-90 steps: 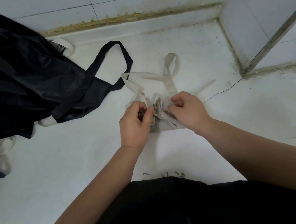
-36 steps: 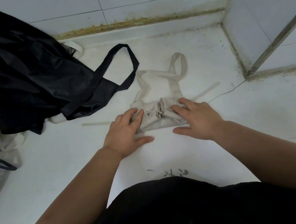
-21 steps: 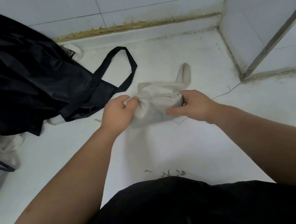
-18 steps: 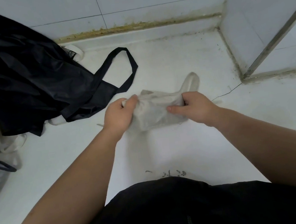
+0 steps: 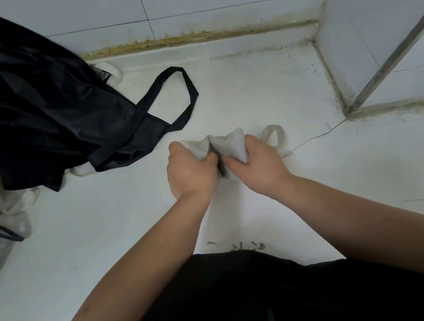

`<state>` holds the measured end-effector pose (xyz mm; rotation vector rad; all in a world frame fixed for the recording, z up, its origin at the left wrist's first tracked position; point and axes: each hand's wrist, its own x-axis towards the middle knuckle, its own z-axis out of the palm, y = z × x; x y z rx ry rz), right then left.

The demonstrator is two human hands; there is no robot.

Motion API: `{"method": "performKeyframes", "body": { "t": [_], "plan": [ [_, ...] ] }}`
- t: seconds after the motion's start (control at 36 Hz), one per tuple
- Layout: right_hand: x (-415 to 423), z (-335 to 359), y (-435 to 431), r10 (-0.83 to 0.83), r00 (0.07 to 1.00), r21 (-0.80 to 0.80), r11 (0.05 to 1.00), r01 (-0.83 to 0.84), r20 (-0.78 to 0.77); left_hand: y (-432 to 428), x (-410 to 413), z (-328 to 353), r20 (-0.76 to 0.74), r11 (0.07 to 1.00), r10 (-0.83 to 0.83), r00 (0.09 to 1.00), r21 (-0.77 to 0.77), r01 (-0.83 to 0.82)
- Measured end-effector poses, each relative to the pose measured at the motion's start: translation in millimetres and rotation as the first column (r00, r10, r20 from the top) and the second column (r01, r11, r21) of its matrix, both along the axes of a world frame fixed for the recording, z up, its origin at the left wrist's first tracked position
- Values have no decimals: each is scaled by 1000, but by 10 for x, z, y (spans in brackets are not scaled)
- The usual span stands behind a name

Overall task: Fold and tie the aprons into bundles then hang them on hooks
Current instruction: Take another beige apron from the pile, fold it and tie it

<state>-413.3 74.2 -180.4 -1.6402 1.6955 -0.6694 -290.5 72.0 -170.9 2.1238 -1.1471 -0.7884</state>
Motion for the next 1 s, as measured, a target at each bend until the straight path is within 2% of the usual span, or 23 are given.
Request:
{"method": "performKeyframes", "body": {
  "t": [0.08, 0.14, 0.19, 0.28, 0.36, 0.42, 0.47, 0.53, 0.58, 0.72, 0.83, 0.89, 0.92, 1.0],
  "plan": [
    [-49, 17, -15, -22, 998, -18, 1000, 21, -65, 24, -5, 18, -6, 987, -149, 989, -54, 149],
    [-68, 44, -35, 2, 996, -11, 1000, -3, -85, 45, -13, 27, 8, 977, -193, 981, -92, 193],
    [-51, 66, -34, 84, 995, 12, 996, -83, -59, 30, 8, 9, 19, 985, -157, 987, -73, 158],
    [-45, 72, -19, 153, 988, 43, 987, -152, 2, -24, 80, -42, -63, 994, -101, 993, 25, 102],
    [-106, 84, -57, 81, 994, 154, 984, -92, 74, -46, 162, -72, -99, 992, -105, 990, 53, 111],
    [-149, 86, -115, -50, 982, 286, 958, -4, 181, -38, 196, -72, -143, 993, -107, 984, 42, 114],
    [-186, 108, -173, -214, 935, 404, 911, 87, 282, -6, 217, -56, -302, 991, -115, 946, 33, 131],
    [-224, 148, -215, -223, 948, 386, 914, 122, 229, 27, 228, -33, -474, 987, -115, 873, 42, 153],
    [-250, 180, -235, -193, 961, 337, 934, 118, 200, 34, 254, -35, -544, 987, -90, 835, 62, 147],
    [-193, 111, -217, -201, 923, 372, 926, 70, 328, 5, 287, -13, -543, 995, -42, 839, 54, 85],
    [-209, 78, -234, -309, 797, 450, 891, 52, 519, -26, 284, 33, -624, 997, -33, 781, 39, 73],
    [-203, 25, -246, -333, 796, 451, 888, 85, 506, -32, 267, -3, -614, 997, -14, 789, 55, 60],
    [-202, -6, -256, -333, 824, 437, 892, 117, 459, -35, 249, -30, -564, 997, -8, 826, 62, 52],
    [-195, -26, -273, -271, 911, 401, 906, 133, 312, -36, 181, -103, -221, 997, -22, 975, 61, 36]
  ]
}}
